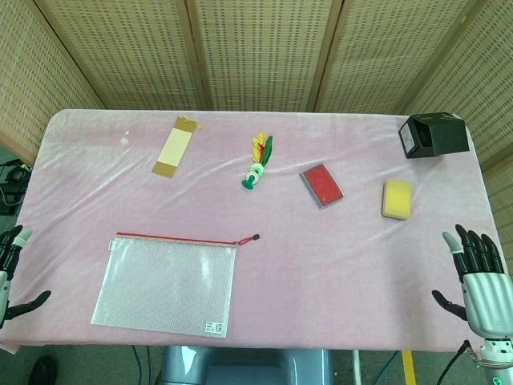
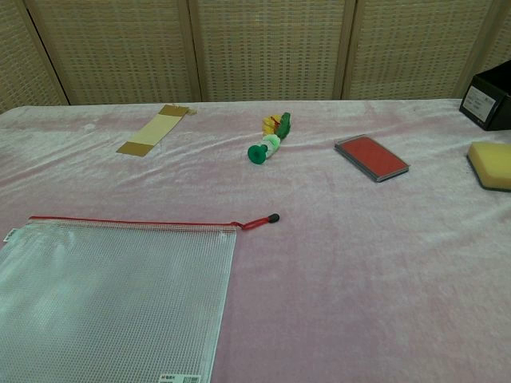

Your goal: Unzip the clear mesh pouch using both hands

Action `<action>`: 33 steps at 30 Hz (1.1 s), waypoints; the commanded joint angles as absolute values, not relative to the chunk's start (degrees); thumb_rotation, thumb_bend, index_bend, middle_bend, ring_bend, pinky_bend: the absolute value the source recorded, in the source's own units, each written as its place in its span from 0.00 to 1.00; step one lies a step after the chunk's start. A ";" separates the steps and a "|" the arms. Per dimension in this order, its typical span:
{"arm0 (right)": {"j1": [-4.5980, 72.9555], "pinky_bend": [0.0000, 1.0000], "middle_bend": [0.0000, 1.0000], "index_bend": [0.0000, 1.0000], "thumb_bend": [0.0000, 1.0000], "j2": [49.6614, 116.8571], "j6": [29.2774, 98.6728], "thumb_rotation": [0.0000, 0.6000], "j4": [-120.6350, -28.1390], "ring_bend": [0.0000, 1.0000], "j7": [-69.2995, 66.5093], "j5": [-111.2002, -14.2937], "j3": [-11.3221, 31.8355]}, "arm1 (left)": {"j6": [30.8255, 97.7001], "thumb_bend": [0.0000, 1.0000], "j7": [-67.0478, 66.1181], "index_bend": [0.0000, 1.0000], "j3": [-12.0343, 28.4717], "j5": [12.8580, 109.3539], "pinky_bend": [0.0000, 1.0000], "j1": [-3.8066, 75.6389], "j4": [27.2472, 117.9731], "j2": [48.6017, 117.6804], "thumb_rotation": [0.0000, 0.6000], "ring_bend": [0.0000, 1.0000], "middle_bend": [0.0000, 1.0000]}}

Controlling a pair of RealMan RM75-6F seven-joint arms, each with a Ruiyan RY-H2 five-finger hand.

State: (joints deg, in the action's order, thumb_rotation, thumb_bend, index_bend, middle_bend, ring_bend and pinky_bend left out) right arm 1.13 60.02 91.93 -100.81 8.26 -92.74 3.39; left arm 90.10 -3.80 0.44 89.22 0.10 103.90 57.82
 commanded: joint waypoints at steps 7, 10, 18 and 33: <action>1.18 0.00 0.00 0.00 0.00 59.89 91.73 1.00 -100.89 0.00 8.40 -92.69 3.36 | 88.91 0.00 -5.18 0.00 0.81 89.17 0.00 1.02 103.37 58.78 1.00 0.00 0.00; 1.19 0.00 0.00 0.00 0.00 59.71 91.63 1.00 -101.04 0.00 8.38 -92.45 3.44 | 88.07 0.00 -6.99 0.00 2.50 89.04 0.00 2.83 103.00 60.30 1.00 0.02 0.04; 1.67 0.00 0.00 0.00 0.00 60.39 90.71 1.00 -100.54 0.00 9.79 -91.13 3.97 | 75.11 0.00 -16.46 0.02 9.68 83.11 0.84 14.91 107.06 64.78 1.00 0.78 0.85; 2.57 0.00 0.00 0.00 0.00 61.92 88.80 1.00 -99.26 0.00 13.80 -86.56 5.54 | 54.84 0.07 -40.68 0.31 19.89 44.61 1.00 44.86 103.72 81.77 1.00 0.92 0.98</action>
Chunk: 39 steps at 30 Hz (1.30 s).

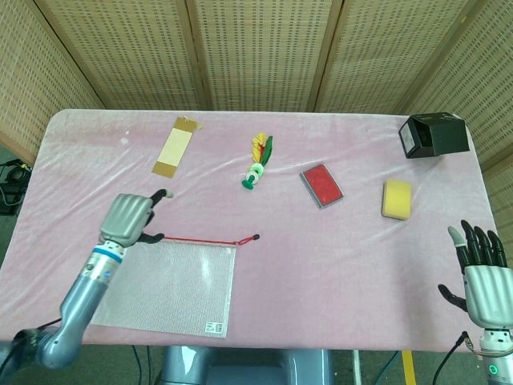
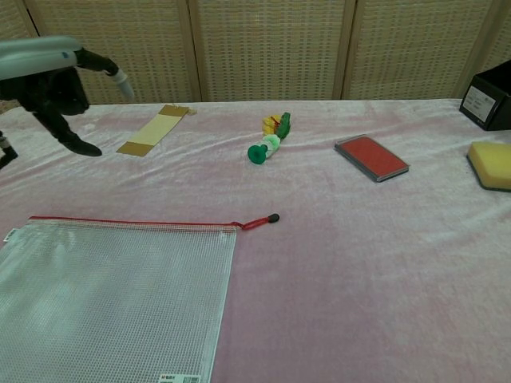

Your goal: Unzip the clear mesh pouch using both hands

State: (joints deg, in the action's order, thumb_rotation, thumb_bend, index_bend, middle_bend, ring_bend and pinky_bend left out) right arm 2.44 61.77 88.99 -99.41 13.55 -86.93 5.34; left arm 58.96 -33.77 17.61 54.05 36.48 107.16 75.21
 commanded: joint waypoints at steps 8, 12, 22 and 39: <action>3.47 0.00 0.00 0.00 0.00 62.29 86.64 1.00 -98.18 0.00 14.11 -83.56 6.31 | 53.19 0.26 -45.36 0.36 19.20 31.35 1.00 56.27 94.74 91.55 1.00 0.92 0.98; 3.76 0.00 0.00 0.00 0.00 62.30 85.98 1.00 -97.77 0.00 13.79 -82.51 6.59 | 53.68 0.27 -46.93 0.38 18.38 27.72 1.00 59.80 91.53 94.84 1.00 0.92 0.98; 4.27 0.00 0.00 0.00 0.00 62.30 84.50 1.00 -97.38 0.00 13.48 -81.26 6.46 | 56.52 0.35 -50.23 0.42 16.65 20.03 1.00 64.74 87.57 99.28 1.00 0.92 0.98; 5.02 0.00 0.00 0.00 0.00 62.47 83.15 1.00 -96.80 0.00 13.59 -79.45 6.58 | 53.59 0.36 -49.20 0.46 15.45 17.31 1.00 68.58 75.52 107.74 1.00 0.92 0.98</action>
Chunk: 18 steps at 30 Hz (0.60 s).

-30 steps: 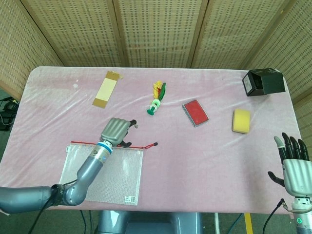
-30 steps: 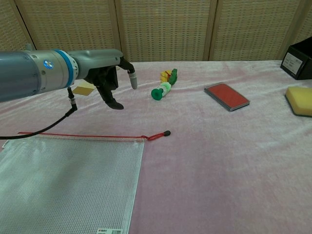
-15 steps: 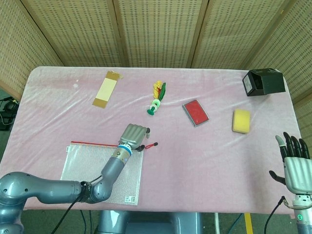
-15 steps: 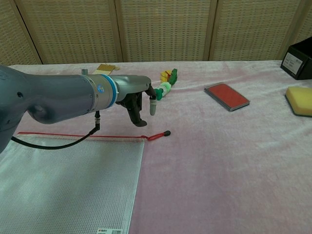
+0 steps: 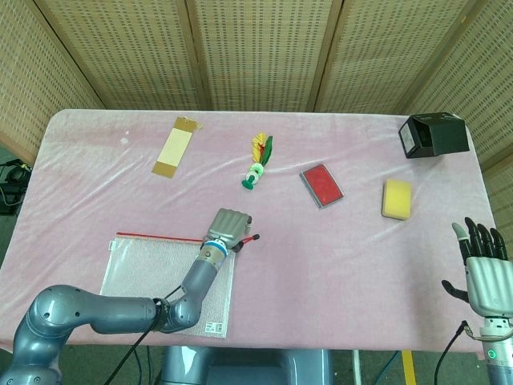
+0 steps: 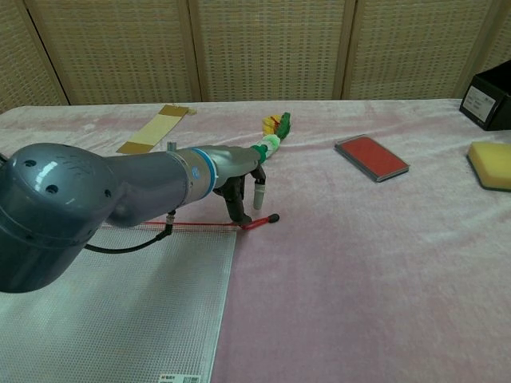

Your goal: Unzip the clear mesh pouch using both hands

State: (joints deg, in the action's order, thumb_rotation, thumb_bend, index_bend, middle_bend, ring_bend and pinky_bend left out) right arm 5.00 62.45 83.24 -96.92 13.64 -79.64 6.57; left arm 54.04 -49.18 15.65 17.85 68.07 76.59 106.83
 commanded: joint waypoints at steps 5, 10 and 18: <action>5.15 0.00 0.00 0.00 0.00 62.48 82.93 1.00 -96.57 0.00 13.47 -78.99 6.63 | 53.75 0.37 -49.73 0.45 15.39 16.46 1.00 69.09 74.17 108.67 1.00 0.92 0.98; 5.28 0.00 0.00 0.00 0.00 62.47 82.71 1.00 -96.61 0.00 13.45 -78.83 6.56 | 54.27 0.37 -49.59 0.45 15.36 16.81 1.00 69.03 73.43 109.15 1.00 0.92 0.98; 5.36 0.00 0.00 0.00 0.00 62.48 82.70 1.00 -96.73 0.00 13.58 -78.93 6.34 | 53.68 0.37 -49.65 0.46 15.01 16.70 1.00 68.73 72.97 109.35 1.00 0.92 0.98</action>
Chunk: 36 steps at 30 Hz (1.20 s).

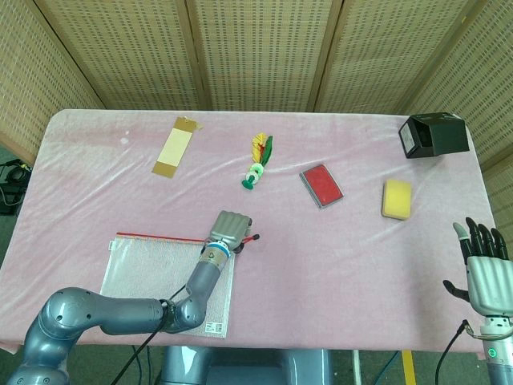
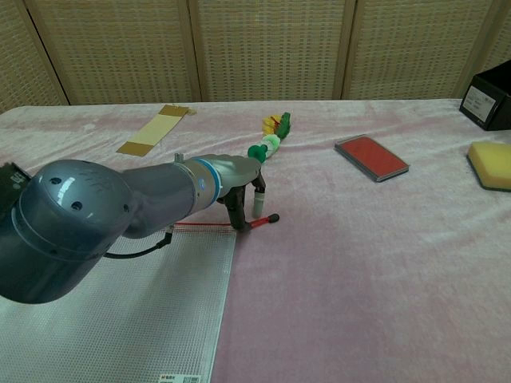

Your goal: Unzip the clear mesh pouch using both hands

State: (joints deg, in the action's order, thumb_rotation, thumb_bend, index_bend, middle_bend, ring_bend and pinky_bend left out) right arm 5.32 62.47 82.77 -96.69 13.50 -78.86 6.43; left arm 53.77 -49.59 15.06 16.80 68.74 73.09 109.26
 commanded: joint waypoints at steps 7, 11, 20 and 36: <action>5.40 0.00 0.00 0.00 0.00 62.32 82.71 1.00 -96.91 0.00 13.24 -78.84 6.31 | 53.89 0.40 -49.94 0.49 14.93 16.84 1.00 68.69 72.25 109.89 1.00 0.92 0.98; 5.42 0.00 0.00 0.00 0.00 62.28 82.65 1.00 -96.91 0.00 13.16 -78.84 6.22 | 53.83 0.40 -50.25 0.52 15.00 16.43 1.00 68.69 72.04 110.04 1.00 0.92 0.98; 5.51 0.00 0.00 0.00 0.00 62.14 82.47 1.00 -97.00 0.00 12.87 -78.66 6.17 | 53.73 0.41 -50.74 0.52 15.23 16.11 1.00 68.77 71.44 110.52 1.00 0.92 0.98; 5.68 0.00 0.00 0.00 0.00 61.81 82.11 1.00 -97.09 0.00 11.92 -78.60 6.06 | 53.89 0.50 -51.35 0.61 15.82 15.77 1.00 68.82 71.09 110.98 1.00 0.92 0.98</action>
State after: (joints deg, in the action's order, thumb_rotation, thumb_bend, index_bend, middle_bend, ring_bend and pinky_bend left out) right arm 5.68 61.81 82.11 -97.09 11.92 -78.60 6.06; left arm 53.87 -51.34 15.81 15.77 68.82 71.08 110.97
